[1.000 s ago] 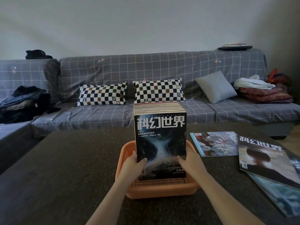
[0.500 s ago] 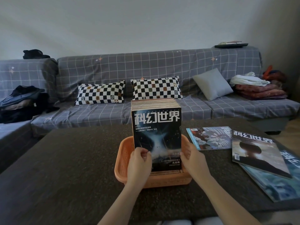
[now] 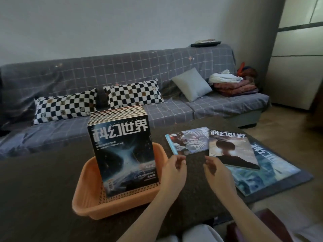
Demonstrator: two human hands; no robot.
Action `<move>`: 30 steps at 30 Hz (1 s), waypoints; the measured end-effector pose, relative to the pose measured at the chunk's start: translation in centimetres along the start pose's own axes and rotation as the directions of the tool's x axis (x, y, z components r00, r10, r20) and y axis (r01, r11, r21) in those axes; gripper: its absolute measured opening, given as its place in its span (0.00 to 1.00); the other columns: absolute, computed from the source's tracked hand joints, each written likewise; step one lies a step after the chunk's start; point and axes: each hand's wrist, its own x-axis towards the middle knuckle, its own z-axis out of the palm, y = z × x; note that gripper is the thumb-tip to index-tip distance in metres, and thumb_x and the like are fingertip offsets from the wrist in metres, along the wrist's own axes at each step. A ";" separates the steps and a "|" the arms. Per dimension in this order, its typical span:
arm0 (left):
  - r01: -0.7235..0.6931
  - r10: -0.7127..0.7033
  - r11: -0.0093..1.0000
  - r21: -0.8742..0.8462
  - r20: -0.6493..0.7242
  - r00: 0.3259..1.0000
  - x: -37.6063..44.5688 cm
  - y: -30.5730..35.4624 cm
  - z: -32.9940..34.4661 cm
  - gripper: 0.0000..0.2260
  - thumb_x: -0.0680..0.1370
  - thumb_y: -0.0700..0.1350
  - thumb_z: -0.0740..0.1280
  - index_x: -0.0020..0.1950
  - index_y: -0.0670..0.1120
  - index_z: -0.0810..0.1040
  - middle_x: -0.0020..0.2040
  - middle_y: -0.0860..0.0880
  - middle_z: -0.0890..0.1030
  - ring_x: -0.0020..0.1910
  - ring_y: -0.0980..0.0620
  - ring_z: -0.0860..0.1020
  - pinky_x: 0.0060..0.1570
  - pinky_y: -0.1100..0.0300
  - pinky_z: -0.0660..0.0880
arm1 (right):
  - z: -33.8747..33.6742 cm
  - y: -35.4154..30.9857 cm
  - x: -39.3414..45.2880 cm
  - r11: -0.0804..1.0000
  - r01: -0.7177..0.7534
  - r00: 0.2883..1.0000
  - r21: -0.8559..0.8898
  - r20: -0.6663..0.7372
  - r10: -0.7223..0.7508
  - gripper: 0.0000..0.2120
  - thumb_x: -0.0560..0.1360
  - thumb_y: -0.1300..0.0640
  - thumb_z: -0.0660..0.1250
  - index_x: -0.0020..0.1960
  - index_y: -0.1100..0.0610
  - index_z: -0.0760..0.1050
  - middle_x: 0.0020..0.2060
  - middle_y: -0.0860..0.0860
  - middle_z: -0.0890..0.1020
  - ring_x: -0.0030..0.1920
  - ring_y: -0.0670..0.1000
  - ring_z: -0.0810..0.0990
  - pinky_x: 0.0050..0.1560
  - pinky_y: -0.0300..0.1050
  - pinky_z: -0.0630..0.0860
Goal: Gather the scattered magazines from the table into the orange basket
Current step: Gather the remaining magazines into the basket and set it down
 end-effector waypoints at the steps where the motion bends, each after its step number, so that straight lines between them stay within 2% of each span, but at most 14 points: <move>1: -0.004 0.004 1.000 -0.010 0.028 1.000 0.5 0.4 1.4 0.06 0.79 0.49 0.64 0.52 0.61 0.73 0.44 0.62 0.78 0.42 0.73 0.76 0.31 0.76 0.71 | -0.7 1.0 0.3 1.000 -0.023 1.000 -0.015 -0.019 0.023 0.16 0.76 0.55 0.65 0.62 0.54 0.72 0.55 0.51 0.80 0.54 0.49 0.78 0.55 0.45 0.74; 3: -0.008 0.012 0.999 -0.046 0.082 0.997 1.5 0.9 4.5 0.07 0.80 0.48 0.64 0.56 0.57 0.76 0.46 0.61 0.78 0.43 0.69 0.76 0.33 0.76 0.70 | -1.8 3.0 1.1 0.995 -0.078 0.996 -0.058 -0.053 0.075 0.15 0.76 0.54 0.65 0.62 0.53 0.72 0.55 0.50 0.80 0.54 0.48 0.78 0.53 0.44 0.73; 7: 0.023 -0.018 0.999 -0.035 0.130 0.991 3.7 1.1 10.3 0.10 0.80 0.46 0.64 0.61 0.52 0.76 0.56 0.55 0.78 0.46 0.65 0.74 0.41 0.75 0.67 | -3.6 6.9 2.9 0.958 -0.228 0.968 -0.172 -0.147 0.203 0.18 0.75 0.52 0.65 0.64 0.53 0.71 0.59 0.50 0.78 0.58 0.49 0.75 0.56 0.46 0.73; 10: 0.045 -0.046 0.999 0.008 0.140 0.989 5.5 0.5 13.2 0.13 0.80 0.45 0.63 0.64 0.49 0.75 0.61 0.51 0.76 0.55 0.60 0.75 0.52 0.70 0.69 | -4.4 9.4 4.4 0.911 -0.304 0.943 -0.280 -0.221 0.247 0.20 0.75 0.49 0.65 0.65 0.54 0.71 0.61 0.53 0.76 0.62 0.53 0.72 0.60 0.48 0.70; 12: 0.051 -0.056 0.998 0.034 0.148 0.987 6.8 0.0 14.6 0.15 0.80 0.45 0.62 0.67 0.46 0.74 0.63 0.49 0.74 0.60 0.56 0.74 0.56 0.67 0.67 | -4.6 10.9 5.5 0.863 -0.353 0.931 -0.363 -0.231 0.284 0.23 0.75 0.46 0.63 0.67 0.54 0.70 0.64 0.55 0.73 0.65 0.56 0.68 0.63 0.50 0.68; 15: 0.082 -0.085 0.996 0.027 0.157 0.984 8.8 -0.4 16.2 0.16 0.80 0.46 0.63 0.67 0.44 0.74 0.62 0.48 0.76 0.61 0.52 0.75 0.55 0.65 0.67 | -4.7 12.9 7.0 0.803 -0.434 0.900 -0.408 -0.223 0.374 0.27 0.75 0.43 0.62 0.70 0.54 0.65 0.68 0.56 0.68 0.68 0.58 0.64 0.67 0.54 0.63; 18: 0.150 -0.147 0.989 -0.013 0.137 0.980 10.5 -0.4 17.0 0.15 0.76 0.45 0.70 0.62 0.43 0.77 0.56 0.47 0.80 0.56 0.50 0.78 0.51 0.63 0.70 | -4.4 14.0 7.9 0.772 -0.462 0.887 -0.437 -0.208 0.413 0.28 0.75 0.42 0.61 0.71 0.54 0.64 0.69 0.55 0.67 0.69 0.58 0.62 0.68 0.56 0.59; 22: 0.242 -0.222 0.967 -0.083 0.204 0.954 11.8 -0.1 17.0 0.05 0.73 0.43 0.73 0.47 0.46 0.80 0.47 0.49 0.83 0.48 0.50 0.81 0.46 0.60 0.75 | -4.4 13.9 8.1 0.780 -0.502 0.864 -0.374 -0.260 0.432 0.27 0.75 0.43 0.62 0.70 0.56 0.66 0.67 0.58 0.69 0.68 0.60 0.62 0.67 0.57 0.60; 24: 0.298 -0.260 0.948 -0.115 0.262 0.929 11.5 -0.3 16.6 0.08 0.73 0.41 0.73 0.50 0.43 0.79 0.50 0.46 0.83 0.48 0.50 0.81 0.46 0.58 0.77 | -4.7 13.6 7.5 0.774 -0.530 0.846 -0.347 -0.277 0.455 0.28 0.75 0.43 0.62 0.70 0.56 0.66 0.65 0.60 0.69 0.67 0.60 0.63 0.66 0.56 0.62; 25: 0.313 -0.270 0.943 -0.115 0.285 0.919 11.1 -0.5 16.3 0.11 0.73 0.41 0.73 0.53 0.43 0.77 0.52 0.46 0.82 0.47 0.51 0.80 0.43 0.60 0.76 | -4.8 13.5 7.0 0.768 -0.537 0.842 -0.349 -0.285 0.459 0.28 0.75 0.42 0.62 0.69 0.57 0.67 0.65 0.60 0.70 0.66 0.60 0.64 0.65 0.56 0.63; 27: 0.316 -0.267 0.943 -0.106 0.326 0.907 10.0 -0.9 15.3 0.12 0.75 0.41 0.70 0.55 0.45 0.72 0.54 0.45 0.79 0.47 0.52 0.78 0.40 0.62 0.74 | -5.2 13.2 5.6 0.754 -0.538 0.841 -0.378 -0.300 0.450 0.28 0.74 0.41 0.63 0.67 0.57 0.69 0.62 0.60 0.72 0.63 0.60 0.68 0.63 0.54 0.65; 30: 0.391 -0.300 0.905 -0.165 0.405 0.864 7.5 -1.1 13.3 0.13 0.78 0.40 0.66 0.59 0.48 0.68 0.58 0.45 0.76 0.54 0.47 0.78 0.52 0.47 0.80 | -5.6 12.6 3.3 0.740 -0.531 0.847 -0.411 -0.276 0.454 0.25 0.73 0.40 0.63 0.62 0.56 0.73 0.59 0.58 0.75 0.59 0.58 0.71 0.59 0.51 0.67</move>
